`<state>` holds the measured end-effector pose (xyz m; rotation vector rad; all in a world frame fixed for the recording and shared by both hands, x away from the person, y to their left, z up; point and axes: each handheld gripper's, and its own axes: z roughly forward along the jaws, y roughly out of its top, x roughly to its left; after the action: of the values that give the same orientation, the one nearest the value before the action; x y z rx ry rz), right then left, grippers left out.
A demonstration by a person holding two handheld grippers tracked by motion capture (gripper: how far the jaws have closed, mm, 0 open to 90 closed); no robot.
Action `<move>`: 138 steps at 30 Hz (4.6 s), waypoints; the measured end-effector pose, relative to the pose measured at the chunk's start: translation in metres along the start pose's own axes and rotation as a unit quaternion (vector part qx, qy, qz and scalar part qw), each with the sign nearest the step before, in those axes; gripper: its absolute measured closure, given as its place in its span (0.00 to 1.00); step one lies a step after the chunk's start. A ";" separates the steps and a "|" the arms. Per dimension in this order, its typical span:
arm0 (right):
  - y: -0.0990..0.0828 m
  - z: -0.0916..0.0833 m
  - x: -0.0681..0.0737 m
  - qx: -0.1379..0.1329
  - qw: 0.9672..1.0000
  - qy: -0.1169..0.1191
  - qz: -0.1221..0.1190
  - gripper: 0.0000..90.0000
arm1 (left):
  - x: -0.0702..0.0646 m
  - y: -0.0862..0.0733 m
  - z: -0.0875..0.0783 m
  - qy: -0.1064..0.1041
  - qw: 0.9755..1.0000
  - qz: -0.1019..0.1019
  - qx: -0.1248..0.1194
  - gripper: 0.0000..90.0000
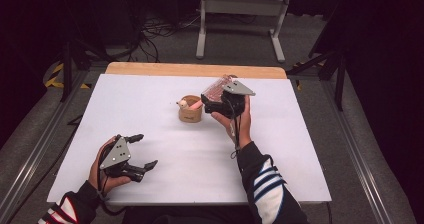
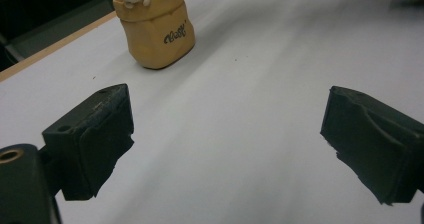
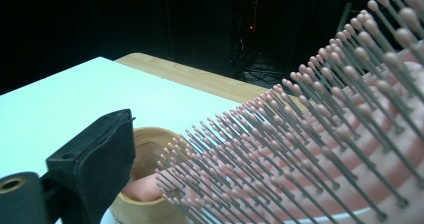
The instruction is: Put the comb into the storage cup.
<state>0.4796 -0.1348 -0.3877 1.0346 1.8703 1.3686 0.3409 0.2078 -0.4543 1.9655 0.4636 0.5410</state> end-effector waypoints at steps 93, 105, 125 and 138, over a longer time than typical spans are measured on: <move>-0.009 -0.072 -0.010 -0.012 0.996 0.023 -0.088 0.08 | 0.001 0.001 -0.004 0.009 1.000 0.000 -0.004 0.08; -0.011 -0.090 -0.004 -0.017 0.991 0.031 -0.128 0.07 | 0.000 0.002 -0.005 0.008 1.000 0.004 -0.005 0.08; -0.013 -0.105 0.003 -0.029 0.988 0.038 -0.148 0.06 | 0.000 0.002 -0.005 0.008 1.000 0.004 -0.004 0.08; -0.017 -0.112 0.008 -0.032 0.986 0.039 -0.158 0.07 | 0.000 0.002 -0.005 0.007 1.000 0.004 -0.004 0.08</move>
<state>0.3800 -0.1857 -0.3710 0.6274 1.9350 1.2851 0.3378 0.2108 -0.4507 1.9578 0.4613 0.5623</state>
